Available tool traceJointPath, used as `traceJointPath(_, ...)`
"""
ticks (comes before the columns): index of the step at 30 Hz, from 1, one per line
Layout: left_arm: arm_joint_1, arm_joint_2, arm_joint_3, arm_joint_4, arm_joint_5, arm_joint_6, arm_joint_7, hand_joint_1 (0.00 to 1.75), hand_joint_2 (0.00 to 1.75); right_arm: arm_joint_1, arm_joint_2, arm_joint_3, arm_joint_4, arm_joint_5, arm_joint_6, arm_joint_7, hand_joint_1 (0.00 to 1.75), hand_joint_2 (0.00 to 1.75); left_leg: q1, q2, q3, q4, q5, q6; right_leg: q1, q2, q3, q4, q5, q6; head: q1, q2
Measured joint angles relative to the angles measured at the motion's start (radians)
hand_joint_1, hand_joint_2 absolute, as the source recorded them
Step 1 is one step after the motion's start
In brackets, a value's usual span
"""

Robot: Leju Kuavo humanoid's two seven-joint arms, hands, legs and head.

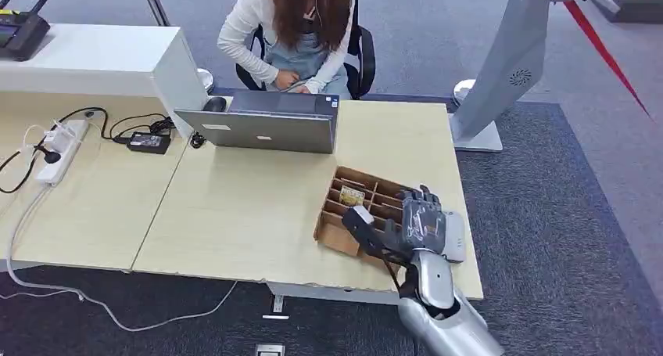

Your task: Pass the card to the sensor for recognition and then transmit it.

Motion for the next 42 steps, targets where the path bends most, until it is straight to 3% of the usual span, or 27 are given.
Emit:
traceJointPath(10, 0.0, 0.0, 0.0, 0.0, -0.001, -0.001, 0.005, 0.0, 0.0, -0.002, 0.009, 0.0, 0.026, 0.0, -0.001, 0.0, 0.72, 1.75, 0.0, 0.0, 0.0, 0.0, 0.0, 0.0, 0.0, 0.0, 0.0, 0.0, 0.0, 0.0, 0.0, 0.0)
traceJointPath(11, 0.0, 0.0, 0.0, 0.0, -0.001, -0.001, 0.005, 0.0, 0.0, -0.002, 0.009, 0.0, 0.027, 0.0, -0.001, 0.0, 0.8, 1.75, 0.0, 0.0, 0.0, 0.0, 0.0, 0.0, 0.0, 0.0, 0.0, 0.0, 0.0, 0.0, 0.0, 0.0)
traceJointPath(12, 0.0, 0.0, 0.0, 0.0, -0.001, -0.002, 0.005, 0.0, 0.0, -0.003, 0.009, 0.0, 0.029, 0.0, -0.002, 0.0, 1.1, 1.75, 0.0, 0.0, 0.0, 0.0, 0.0, 0.0, 0.0, 0.0, 0.0, 0.0, 0.0, 0.0, 0.0, 0.0)
traceJointPath(13, 0.0, 0.0, 0.0, 0.0, -0.001, -0.002, 0.005, 0.0, 0.0, -0.003, 0.009, 0.0, 0.029, 0.0, -0.002, 0.0, 1.59, 1.75, 0.0, 0.0, 0.0, 0.0, 0.0, 0.0, 0.0, 0.0, 0.0, 0.0, 0.0, 0.0, 0.0, 0.0)
traceJointPath(29, 0.0, 0.0, 0.0, 0.0, 0.005, 0.003, 0.006, 0.0, 0.0, -0.017, 0.021, 0.001, 0.054, -0.005, -0.031, -0.004, 1.45, 1.75, 0.0, 0.0, 0.0, 0.0, 0.0, 0.0, 0.0, 0.0, 0.0, 0.0, 0.0, 0.0, 0.0, 0.0)
traceJointPath(42, 0.0, 0.0, 0.0, 0.0, 0.006, 0.003, 0.006, 0.0, 0.0, -0.017, 0.027, 0.002, 0.063, -0.017, -0.05, -0.012, 1.45, 1.75, 0.0, 0.0, 0.001, 0.0, 0.0, 0.0, 0.0, 0.0, 0.0, 0.0, 0.0, 0.0, 0.0, 0.0)
